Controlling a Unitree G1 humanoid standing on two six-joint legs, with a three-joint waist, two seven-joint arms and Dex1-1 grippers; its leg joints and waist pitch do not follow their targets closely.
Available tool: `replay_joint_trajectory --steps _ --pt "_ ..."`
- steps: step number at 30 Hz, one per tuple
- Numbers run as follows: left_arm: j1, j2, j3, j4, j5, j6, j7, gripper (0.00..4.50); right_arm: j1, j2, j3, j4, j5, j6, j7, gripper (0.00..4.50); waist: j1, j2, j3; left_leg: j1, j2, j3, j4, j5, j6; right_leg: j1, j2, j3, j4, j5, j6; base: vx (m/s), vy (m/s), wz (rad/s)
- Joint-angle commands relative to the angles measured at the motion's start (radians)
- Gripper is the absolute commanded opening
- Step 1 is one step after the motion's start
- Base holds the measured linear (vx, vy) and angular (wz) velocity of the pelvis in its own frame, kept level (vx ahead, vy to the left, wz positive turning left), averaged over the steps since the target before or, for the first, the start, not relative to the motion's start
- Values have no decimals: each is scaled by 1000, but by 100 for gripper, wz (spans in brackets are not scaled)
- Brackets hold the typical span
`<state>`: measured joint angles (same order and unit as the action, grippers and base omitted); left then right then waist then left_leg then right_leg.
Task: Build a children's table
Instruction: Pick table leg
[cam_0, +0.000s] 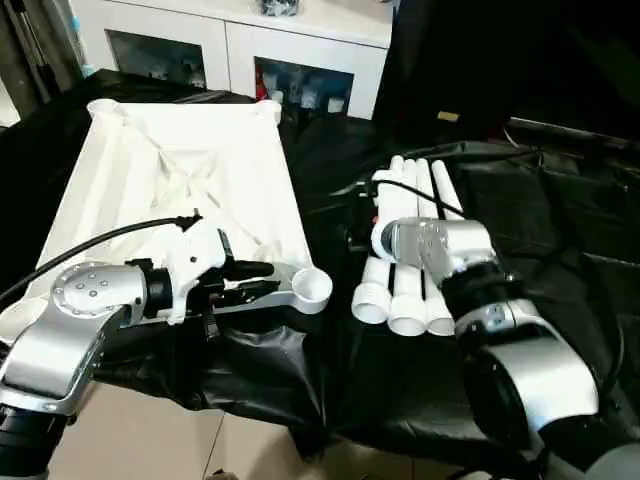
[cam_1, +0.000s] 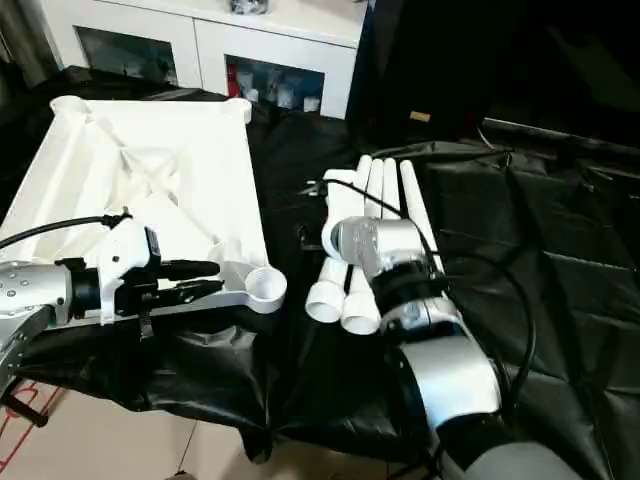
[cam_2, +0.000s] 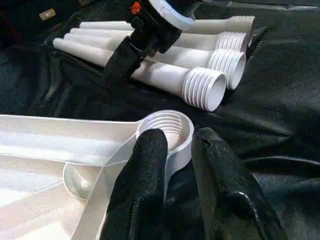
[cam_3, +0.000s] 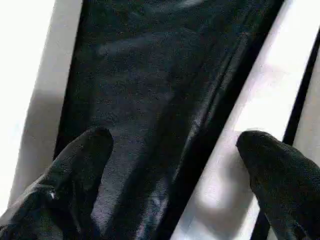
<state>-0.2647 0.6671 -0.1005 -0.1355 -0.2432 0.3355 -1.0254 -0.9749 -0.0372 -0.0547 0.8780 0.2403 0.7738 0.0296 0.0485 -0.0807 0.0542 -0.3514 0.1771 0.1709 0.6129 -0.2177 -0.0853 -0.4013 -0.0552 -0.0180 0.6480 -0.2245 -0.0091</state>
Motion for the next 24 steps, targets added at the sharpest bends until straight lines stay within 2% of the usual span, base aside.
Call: replay_joint_trajectory --steps 1,4,5,8,11,14,17,20,22,24 --pt "3 10 -18 -24 -7 6 -11 107 5 -4 -22 37 -10 6 -14 445 -1 30 -63 8 35 -2 -76 -29 -63 54 -59 39 -49 111 -203 0 0 0" --pt "1 16 -23 -29 -8 24 -22 107 -8 -8 -37 31 -6 -4 -27 445 0 30 -64 8 35 -2 -76 -27 -63 53 -59 38 -49 113 -203 0 0 0" --pt "1 17 -24 -31 -8 29 -25 136 -11 -11 -43 23 -3 -2 -29 450 0 30 -64 8 34 -2 -76 -25 -63 54 -59 39 -49 116 -203 0 0 0" --pt "2 25 -29 -36 -9 42 -30 146 -13 -17 -54 -9 2 11 -33 450 0 30 -65 8 34 -1 -75 -17 -62 55 -58 38 -48 128 -201 0 0 0" --pt "5 29 -33 -38 0 30 -29 180 -12 -26 -60 -38 1 41 -40 450 -1 30 -65 6 32 -2 -74 -5 -58 56 -56 38 -47 146 -201 0 0 0" --pt "5 30 -36 -40 -3 40 -35 185 -4 -36 -63 -73 -3 64 -49 450 0 29 -65 6 33 -1 -74 0 -58 57 -56 38 -47 152 -201 0 0 0" --pt "3 32 -39 -40 -3 43 -38 223 1 -43 -64 -98 -4 99 -56 450 -1 31 -64 7 32 -1 -75 -7 -62 56 -56 39 -48 138 -196 0 0 0" --pt "2 34 -42 -39 -3 44 -41 234 9 -47 -63 -111 -11 110 -67 450 -1 31 -64 6 32 -1 -75 -11 -66 56 -56 39 -49 130 -194 0 0 0" --pt "-1 36 -46 -39 -4 46 -41 266 19 -51 -71 -121 -15 130 -83 450 -1 30 -65 8 32 -1 -75 -7 -69 55 -56 38 -49 132 -193 0 0 0" --pt "-2 35 -47 -39 -2 47 -44 270 28 -54 -78 -140 -15 162 -94 450 0 30 -65 6 31 -1 -74 1 -69 57 -54 39 -48 148 -193 0 0 0"
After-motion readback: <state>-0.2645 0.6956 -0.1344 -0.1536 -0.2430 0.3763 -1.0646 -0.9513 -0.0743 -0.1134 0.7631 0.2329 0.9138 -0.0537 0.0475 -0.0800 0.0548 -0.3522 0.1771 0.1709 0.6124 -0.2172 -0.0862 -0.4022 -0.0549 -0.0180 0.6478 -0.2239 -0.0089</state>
